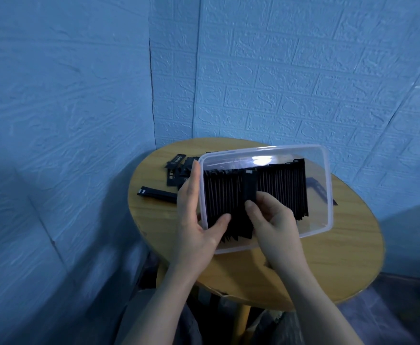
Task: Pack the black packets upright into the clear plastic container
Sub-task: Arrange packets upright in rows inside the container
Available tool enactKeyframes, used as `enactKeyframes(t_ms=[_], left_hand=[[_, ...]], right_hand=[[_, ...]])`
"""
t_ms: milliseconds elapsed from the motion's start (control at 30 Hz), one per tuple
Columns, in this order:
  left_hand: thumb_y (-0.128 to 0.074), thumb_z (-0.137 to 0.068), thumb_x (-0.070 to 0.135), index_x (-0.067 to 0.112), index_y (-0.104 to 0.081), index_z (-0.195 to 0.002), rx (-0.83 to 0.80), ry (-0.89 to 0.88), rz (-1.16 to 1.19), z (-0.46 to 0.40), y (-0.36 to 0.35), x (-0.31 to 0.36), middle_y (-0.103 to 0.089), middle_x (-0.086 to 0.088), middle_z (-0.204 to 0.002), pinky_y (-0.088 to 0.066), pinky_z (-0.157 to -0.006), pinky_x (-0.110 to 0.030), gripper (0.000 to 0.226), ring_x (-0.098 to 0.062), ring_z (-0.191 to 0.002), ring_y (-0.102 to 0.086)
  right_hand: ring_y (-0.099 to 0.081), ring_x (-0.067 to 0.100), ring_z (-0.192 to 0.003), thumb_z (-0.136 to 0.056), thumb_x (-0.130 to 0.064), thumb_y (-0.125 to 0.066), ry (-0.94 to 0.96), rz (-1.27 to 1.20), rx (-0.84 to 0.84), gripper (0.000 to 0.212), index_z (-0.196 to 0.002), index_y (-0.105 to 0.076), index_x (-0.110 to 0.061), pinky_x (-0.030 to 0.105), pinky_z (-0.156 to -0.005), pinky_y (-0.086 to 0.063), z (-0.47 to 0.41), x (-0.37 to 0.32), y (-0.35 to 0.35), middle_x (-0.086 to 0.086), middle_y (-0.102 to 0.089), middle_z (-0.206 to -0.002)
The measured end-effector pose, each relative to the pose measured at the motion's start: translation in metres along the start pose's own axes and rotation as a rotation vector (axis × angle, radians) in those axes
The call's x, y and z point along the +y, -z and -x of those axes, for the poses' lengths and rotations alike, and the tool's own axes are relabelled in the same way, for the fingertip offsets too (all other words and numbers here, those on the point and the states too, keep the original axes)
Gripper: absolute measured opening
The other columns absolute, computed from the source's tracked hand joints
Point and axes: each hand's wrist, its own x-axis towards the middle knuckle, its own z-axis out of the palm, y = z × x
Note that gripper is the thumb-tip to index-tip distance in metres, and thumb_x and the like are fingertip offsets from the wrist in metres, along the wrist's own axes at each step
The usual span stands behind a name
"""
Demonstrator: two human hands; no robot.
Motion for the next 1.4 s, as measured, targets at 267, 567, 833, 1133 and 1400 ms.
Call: enactKeyframes(t_ms=[267,567,833,1133,1400], left_hand=[[-0.072,-0.081,-0.005,0.05,-0.015,-0.148,0.002,0.0,0.003,0.0,0.0,0.001,-0.024,0.03,-0.147,-0.024,-0.105,-0.003,0.104,0.012,-0.14,-0.021],[-0.073,-0.082,0.0,0.045,-0.017,-0.15,0.005,-0.001,0.008,-0.001,0.0,-0.001,-0.025,0.03,-0.149,-0.024,-0.108,-0.007,0.099,0.008,-0.142,-0.022],[-0.056,-0.094,0.03,0.03,-0.008,-0.156,0.056,-0.106,-0.308,-0.004,0.002,-0.004,-0.013,-0.001,-0.162,-0.012,-0.12,-0.023,0.079,-0.012,-0.15,-0.01],[-0.061,-0.086,0.015,0.026,-0.041,-0.148,-0.086,-0.64,-1.149,-0.001,0.018,0.021,-0.013,-0.013,-0.161,-0.008,-0.119,-0.055,0.066,-0.031,-0.15,-0.011],[-0.035,-0.082,-0.001,0.018,-0.053,-0.141,-0.135,-0.545,-1.095,-0.021,0.029,0.023,-0.028,-0.015,-0.158,-0.03,-0.109,-0.05,0.064,-0.032,-0.146,-0.027]], right_hand=[[-0.059,0.0,-0.081,-0.092,-0.022,-0.063,0.051,0.178,0.048,0.015,-0.104,-0.059,-0.03,0.013,-0.066,-0.047,-0.002,-0.003,-0.002,-0.009,-0.063,-0.088],[-0.059,0.001,-0.096,-0.084,-0.067,-0.053,0.2,0.279,-0.141,0.064,-0.135,-0.053,-0.029,0.028,-0.076,-0.054,0.011,0.008,0.013,-0.019,-0.057,-0.105],[-0.053,0.003,-0.094,-0.064,-0.083,-0.054,0.401,0.514,-0.375,0.099,-0.148,-0.032,-0.034,0.033,-0.082,-0.053,0.0,0.015,0.038,-0.021,-0.049,-0.113],[-0.051,0.005,-0.098,-0.074,-0.073,-0.052,0.475,0.654,-0.396,0.094,-0.151,-0.023,-0.028,0.026,-0.083,-0.044,-0.001,0.033,0.042,-0.017,-0.047,-0.116],[-0.052,0.006,-0.106,-0.079,-0.053,-0.059,0.553,0.844,-0.423,0.09,-0.154,-0.015,-0.028,0.02,-0.083,-0.031,-0.005,0.028,0.037,-0.013,-0.05,-0.123]])
